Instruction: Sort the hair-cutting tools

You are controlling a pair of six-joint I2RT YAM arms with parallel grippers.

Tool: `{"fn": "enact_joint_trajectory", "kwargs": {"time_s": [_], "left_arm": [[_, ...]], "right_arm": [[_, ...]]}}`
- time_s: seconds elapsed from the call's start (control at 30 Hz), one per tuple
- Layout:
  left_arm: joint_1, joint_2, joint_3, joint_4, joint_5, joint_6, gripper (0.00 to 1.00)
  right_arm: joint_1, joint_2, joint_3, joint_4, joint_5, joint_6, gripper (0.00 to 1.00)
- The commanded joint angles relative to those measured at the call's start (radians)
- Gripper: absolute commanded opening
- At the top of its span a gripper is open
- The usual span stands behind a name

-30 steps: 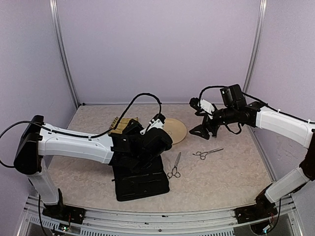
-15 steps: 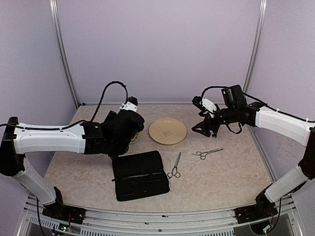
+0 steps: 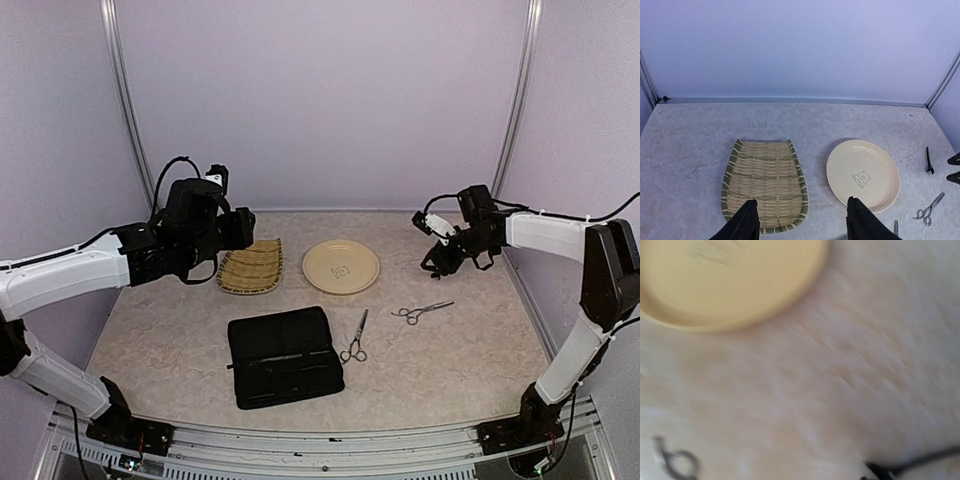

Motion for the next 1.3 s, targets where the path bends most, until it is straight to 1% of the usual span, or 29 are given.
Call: {"fn": "enact_joint_trajectory", "kwargs": {"time_s": [0.0,0.07,0.17,0.27,0.37,0.57,0.8,1.03,1.17,1.27], "left_arm": [[-0.004,0.077,0.085,-0.075,0.168,-0.041,0.58],[-0.008,0.088,0.104,-0.081,0.21,-0.049,0.56],[-0.014,0.073,0.046,0.024,0.313,-0.043,0.56],[-0.017,0.083,0.044,0.043,0.349,-0.082,0.56],[-0.032,0.093,0.051,0.028,0.324,-0.097,0.56],[-0.075,0.083,0.02,0.039,0.277,-0.126,0.57],[-0.132,0.081,0.013,-0.004,0.195,-0.125,0.57],[-0.134,0.089,-0.003,-0.01,0.186,-0.126,0.58],[-0.135,0.094,-0.001,-0.025,0.188,-0.123,0.58],[-0.136,0.093,0.0,-0.029,0.186,-0.122,0.58]], "right_arm": [[-0.055,0.062,0.019,0.001,0.133,0.075,0.47],[-0.074,0.076,0.027,-0.01,0.172,0.082,0.47],[-0.101,0.097,0.036,-0.022,0.197,0.093,0.48],[-0.129,0.133,0.068,-0.063,0.195,0.106,0.49],[-0.15,0.159,0.108,-0.082,0.162,0.104,0.5],[-0.152,0.276,0.23,-0.161,0.116,0.133,0.53],[-0.153,0.33,0.254,-0.162,0.067,0.155,0.53],[-0.151,0.371,0.268,-0.167,0.056,0.17,0.5],[-0.152,0.391,0.273,-0.166,0.071,0.18,0.46],[-0.153,0.404,0.276,-0.165,0.083,0.185,0.4]]}}
